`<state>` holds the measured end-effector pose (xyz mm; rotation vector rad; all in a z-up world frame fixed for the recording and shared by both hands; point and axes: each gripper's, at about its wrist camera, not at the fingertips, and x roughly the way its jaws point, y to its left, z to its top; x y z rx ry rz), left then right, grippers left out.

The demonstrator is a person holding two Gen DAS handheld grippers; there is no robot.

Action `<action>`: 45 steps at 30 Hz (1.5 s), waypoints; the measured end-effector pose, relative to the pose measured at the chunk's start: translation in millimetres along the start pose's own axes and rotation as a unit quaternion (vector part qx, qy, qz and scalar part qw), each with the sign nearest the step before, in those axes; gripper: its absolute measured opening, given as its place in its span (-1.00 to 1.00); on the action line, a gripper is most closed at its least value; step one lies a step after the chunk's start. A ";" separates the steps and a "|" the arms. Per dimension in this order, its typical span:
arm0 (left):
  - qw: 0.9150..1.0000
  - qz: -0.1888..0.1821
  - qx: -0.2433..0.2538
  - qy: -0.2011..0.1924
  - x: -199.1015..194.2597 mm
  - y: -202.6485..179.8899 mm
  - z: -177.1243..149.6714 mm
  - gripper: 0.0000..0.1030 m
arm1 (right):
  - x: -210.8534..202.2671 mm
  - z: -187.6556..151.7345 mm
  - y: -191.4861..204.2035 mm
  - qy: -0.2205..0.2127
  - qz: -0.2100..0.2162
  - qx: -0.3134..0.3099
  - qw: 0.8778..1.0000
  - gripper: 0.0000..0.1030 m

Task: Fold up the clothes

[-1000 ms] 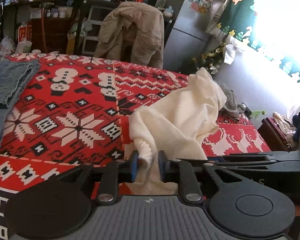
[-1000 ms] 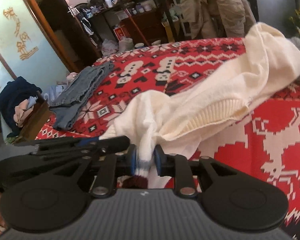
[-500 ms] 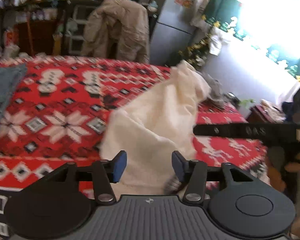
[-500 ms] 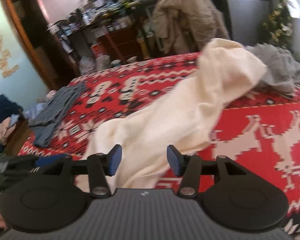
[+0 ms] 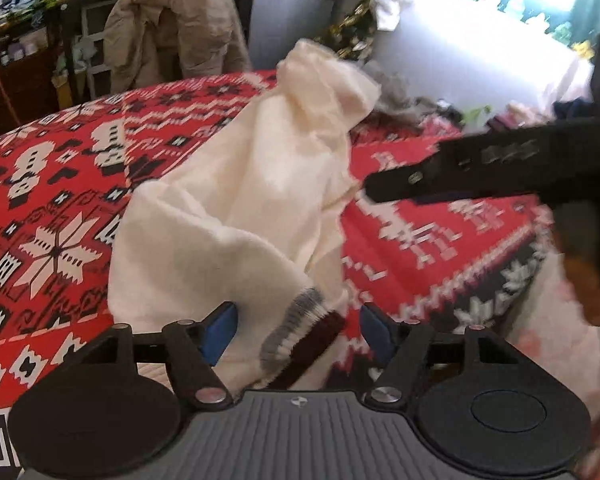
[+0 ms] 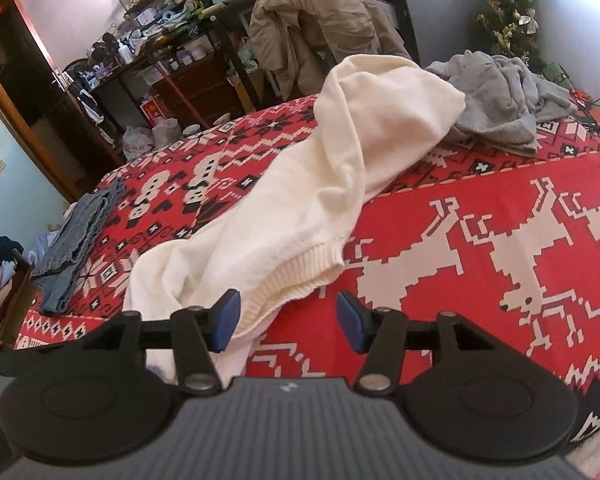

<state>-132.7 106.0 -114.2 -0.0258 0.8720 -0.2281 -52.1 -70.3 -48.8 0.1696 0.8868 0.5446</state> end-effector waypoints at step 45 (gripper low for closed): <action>0.945 0.193 -0.233 -0.126 -86.4 150.4 -24.8 -0.68 | 34.3 46.5 -23.3 -0.038 -0.044 0.013 0.998 0.32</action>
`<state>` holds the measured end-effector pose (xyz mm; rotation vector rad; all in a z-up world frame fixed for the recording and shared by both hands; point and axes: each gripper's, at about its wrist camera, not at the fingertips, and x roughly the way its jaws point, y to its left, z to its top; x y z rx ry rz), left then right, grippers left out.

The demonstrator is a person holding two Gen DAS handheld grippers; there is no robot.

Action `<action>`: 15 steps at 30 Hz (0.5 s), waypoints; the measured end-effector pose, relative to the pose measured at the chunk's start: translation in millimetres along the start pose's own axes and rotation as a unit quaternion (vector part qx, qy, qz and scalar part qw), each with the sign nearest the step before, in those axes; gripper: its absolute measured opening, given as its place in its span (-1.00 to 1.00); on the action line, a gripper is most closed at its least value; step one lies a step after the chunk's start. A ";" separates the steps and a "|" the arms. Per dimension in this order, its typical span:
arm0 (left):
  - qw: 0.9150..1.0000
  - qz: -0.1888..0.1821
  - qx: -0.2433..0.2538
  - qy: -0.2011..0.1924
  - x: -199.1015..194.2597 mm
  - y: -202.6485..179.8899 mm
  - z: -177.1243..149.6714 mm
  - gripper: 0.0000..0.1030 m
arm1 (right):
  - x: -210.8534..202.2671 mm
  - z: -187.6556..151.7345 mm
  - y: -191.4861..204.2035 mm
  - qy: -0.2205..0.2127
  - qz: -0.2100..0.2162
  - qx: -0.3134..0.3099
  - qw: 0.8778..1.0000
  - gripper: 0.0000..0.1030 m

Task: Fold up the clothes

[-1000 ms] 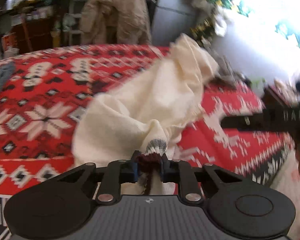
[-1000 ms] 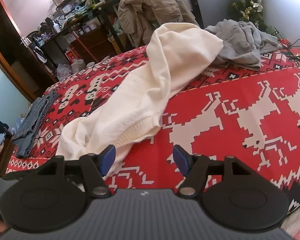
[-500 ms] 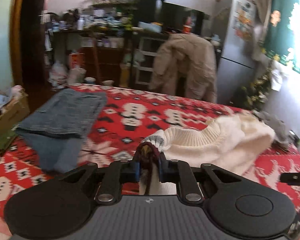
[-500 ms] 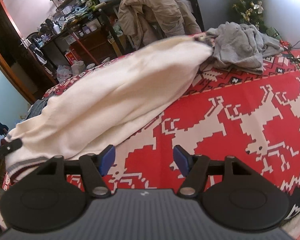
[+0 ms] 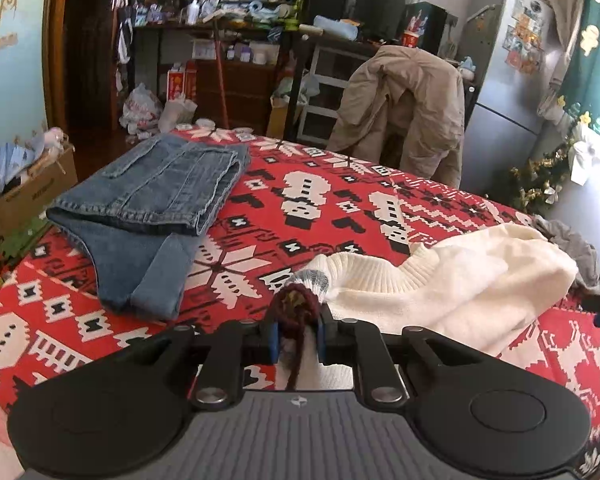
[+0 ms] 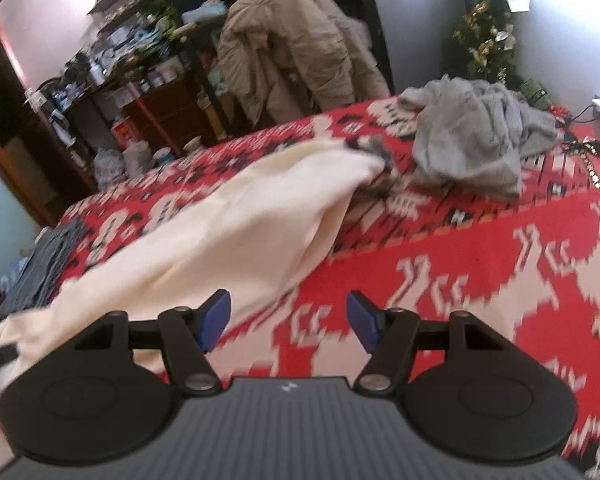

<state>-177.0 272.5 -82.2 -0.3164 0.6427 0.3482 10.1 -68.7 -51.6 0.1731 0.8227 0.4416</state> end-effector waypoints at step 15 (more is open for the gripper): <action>1.000 0.012 0.004 0.012 8.1 -2.2 -2.4 -0.67 | 88.3 59.4 -33.1 0.001 0.020 0.070 0.997 -0.80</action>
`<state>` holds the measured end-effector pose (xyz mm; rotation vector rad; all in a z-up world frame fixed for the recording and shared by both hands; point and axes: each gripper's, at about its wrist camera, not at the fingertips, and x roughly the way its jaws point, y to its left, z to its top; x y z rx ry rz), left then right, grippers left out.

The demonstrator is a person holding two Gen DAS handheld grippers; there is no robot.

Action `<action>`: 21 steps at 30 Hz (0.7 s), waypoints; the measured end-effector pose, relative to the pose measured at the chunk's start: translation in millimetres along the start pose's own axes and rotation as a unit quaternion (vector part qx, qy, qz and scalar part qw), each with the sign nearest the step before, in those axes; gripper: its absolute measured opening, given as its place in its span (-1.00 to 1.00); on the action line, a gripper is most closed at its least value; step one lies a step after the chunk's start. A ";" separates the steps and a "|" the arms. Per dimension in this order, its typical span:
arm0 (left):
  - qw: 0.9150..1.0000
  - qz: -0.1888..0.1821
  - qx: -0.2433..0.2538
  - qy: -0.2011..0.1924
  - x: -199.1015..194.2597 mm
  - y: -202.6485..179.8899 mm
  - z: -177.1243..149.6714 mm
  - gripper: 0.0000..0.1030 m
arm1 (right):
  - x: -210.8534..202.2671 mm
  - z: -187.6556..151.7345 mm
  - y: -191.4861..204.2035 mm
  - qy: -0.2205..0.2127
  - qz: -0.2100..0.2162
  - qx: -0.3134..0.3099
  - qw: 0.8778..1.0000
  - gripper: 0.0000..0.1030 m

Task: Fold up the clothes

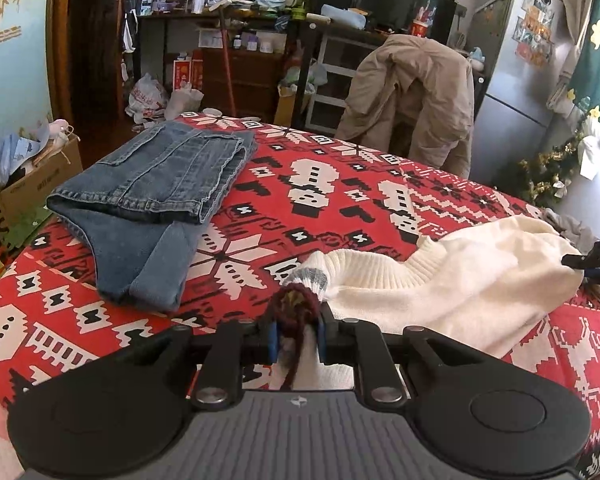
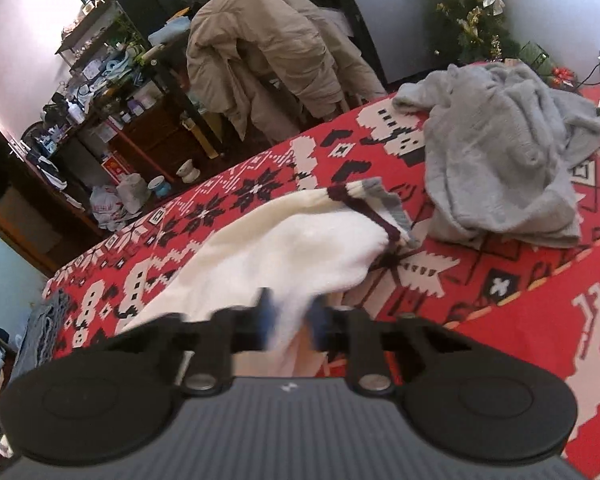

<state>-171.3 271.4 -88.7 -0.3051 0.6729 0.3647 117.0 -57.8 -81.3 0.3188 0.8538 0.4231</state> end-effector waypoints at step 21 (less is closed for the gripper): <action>0.987 -0.136 0.036 -0.072 -11.6 -79.5 55.9 -0.69 | -133.1 -84.4 86.7 0.054 0.177 -0.110 0.977 -0.90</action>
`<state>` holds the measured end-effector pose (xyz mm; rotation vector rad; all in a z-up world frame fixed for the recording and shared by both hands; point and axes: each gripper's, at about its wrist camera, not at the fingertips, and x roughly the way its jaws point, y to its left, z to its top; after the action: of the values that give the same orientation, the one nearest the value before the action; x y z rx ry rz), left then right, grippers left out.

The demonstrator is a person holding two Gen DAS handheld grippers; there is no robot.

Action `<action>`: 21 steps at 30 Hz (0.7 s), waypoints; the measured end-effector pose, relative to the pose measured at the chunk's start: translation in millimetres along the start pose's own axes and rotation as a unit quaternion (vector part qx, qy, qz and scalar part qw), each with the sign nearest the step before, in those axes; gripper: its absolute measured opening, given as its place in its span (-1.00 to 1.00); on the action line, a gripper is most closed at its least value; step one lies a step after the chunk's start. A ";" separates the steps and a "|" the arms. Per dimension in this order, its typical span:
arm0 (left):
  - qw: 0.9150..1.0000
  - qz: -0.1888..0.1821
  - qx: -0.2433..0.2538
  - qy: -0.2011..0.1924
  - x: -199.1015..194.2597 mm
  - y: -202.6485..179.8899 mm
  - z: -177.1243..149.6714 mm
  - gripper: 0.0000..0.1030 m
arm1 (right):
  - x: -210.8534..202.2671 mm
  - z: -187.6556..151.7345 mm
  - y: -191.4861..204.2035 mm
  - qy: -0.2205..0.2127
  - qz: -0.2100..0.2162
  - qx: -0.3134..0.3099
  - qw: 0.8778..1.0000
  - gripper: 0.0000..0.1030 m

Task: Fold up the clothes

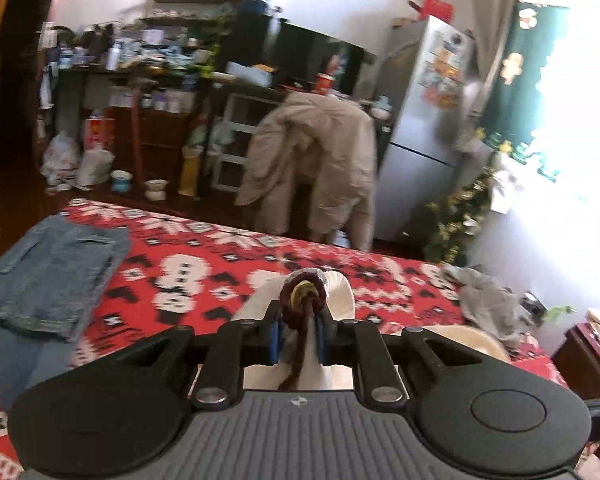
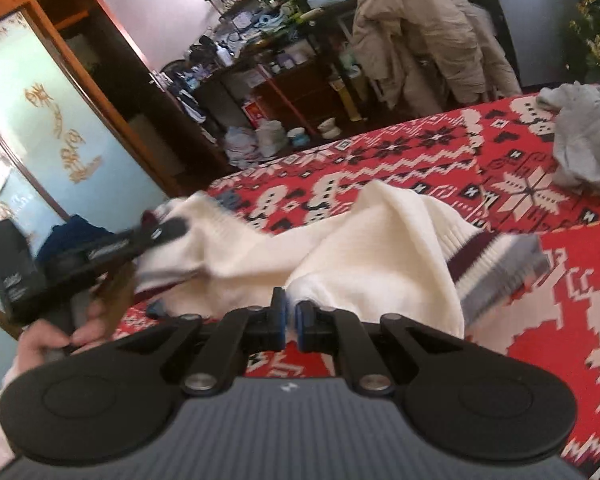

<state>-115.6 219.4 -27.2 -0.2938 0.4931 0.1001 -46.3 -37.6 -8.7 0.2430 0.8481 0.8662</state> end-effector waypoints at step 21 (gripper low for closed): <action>0.995 -0.027 -0.012 0.093 -3.4 12.6 -50.1 -0.18 | -10.3 -19.3 -6.1 0.029 -0.079 -0.033 0.996 -0.35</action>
<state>-143.3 216.3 -70.8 -0.3423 0.6686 0.0261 -60.7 -51.9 -18.8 0.0920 0.8788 0.7549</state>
